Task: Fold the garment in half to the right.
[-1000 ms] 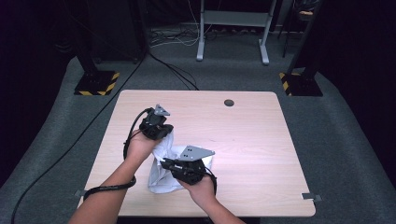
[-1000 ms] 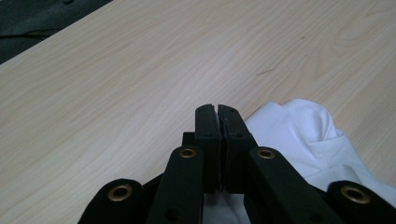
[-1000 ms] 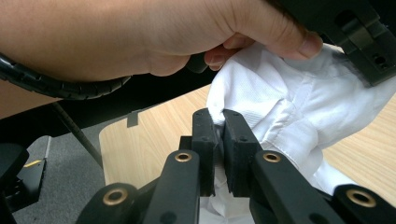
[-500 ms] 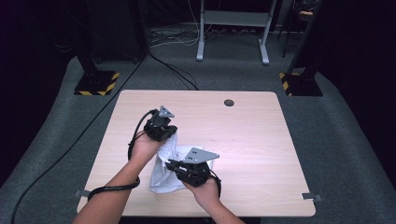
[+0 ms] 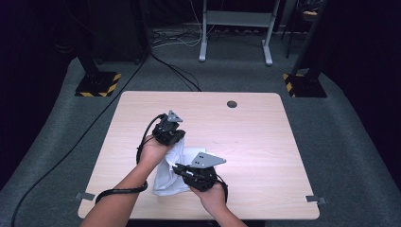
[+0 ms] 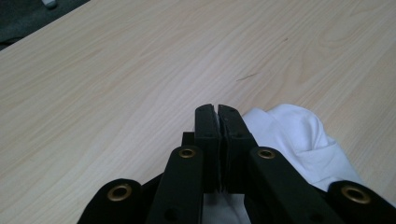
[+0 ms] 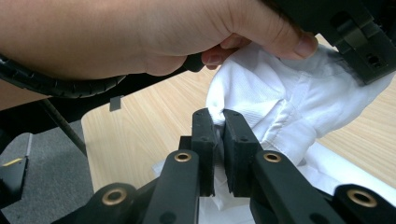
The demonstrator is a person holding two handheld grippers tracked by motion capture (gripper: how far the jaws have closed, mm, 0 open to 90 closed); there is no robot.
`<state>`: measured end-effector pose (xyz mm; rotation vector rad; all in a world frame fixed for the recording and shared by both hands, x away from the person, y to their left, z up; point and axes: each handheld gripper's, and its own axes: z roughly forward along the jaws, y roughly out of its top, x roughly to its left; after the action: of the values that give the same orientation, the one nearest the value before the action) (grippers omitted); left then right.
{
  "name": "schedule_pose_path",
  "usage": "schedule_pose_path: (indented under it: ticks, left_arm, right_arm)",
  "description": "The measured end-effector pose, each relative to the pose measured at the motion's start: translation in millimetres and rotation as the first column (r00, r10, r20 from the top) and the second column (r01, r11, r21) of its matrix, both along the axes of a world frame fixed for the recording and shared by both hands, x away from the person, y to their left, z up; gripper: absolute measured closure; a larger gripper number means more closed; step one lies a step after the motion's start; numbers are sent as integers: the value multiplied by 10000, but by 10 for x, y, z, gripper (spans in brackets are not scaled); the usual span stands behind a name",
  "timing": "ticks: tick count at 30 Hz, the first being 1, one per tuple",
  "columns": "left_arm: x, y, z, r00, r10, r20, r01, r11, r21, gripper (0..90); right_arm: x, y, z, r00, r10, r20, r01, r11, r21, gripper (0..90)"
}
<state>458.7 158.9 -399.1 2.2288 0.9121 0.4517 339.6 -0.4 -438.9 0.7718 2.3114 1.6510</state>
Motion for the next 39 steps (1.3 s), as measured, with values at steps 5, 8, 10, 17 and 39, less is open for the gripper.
schedule_pose_path:
  ticks: [5, 8, 10, 17, 39]
  left_arm:
    - [2, -51, -35, 10000, -59, -4, 59, 10000, -36, 871]
    - [4, -79, -55, 9999, -102, -19, 102, 9999, -34, 871]
    - [8, -92, -67, 9999, -125, -11, 125, 9999, -7, 871]
    - [16, -128, -101, 9999, -123, -34, 123, 9999, -75, 870]
    - [25, -264, -209, 9996, -256, -144, 254, 9996, -131, 868]
  right_arm:
    - [-11, -56, -22, 10000, -86, -37, 85, 9999, -63, 842]
    - [-17, -84, -37, 9999, -119, -53, 119, 9999, -100, 842]
    - [-18, -100, -48, 9999, -133, -68, 132, 9998, -126, 842]
    - [-24, -135, -79, 9997, -229, -101, 228, 9996, -139, 841]
    - [-61, -237, -189, 9990, -390, -212, 383, 9986, -356, 839]
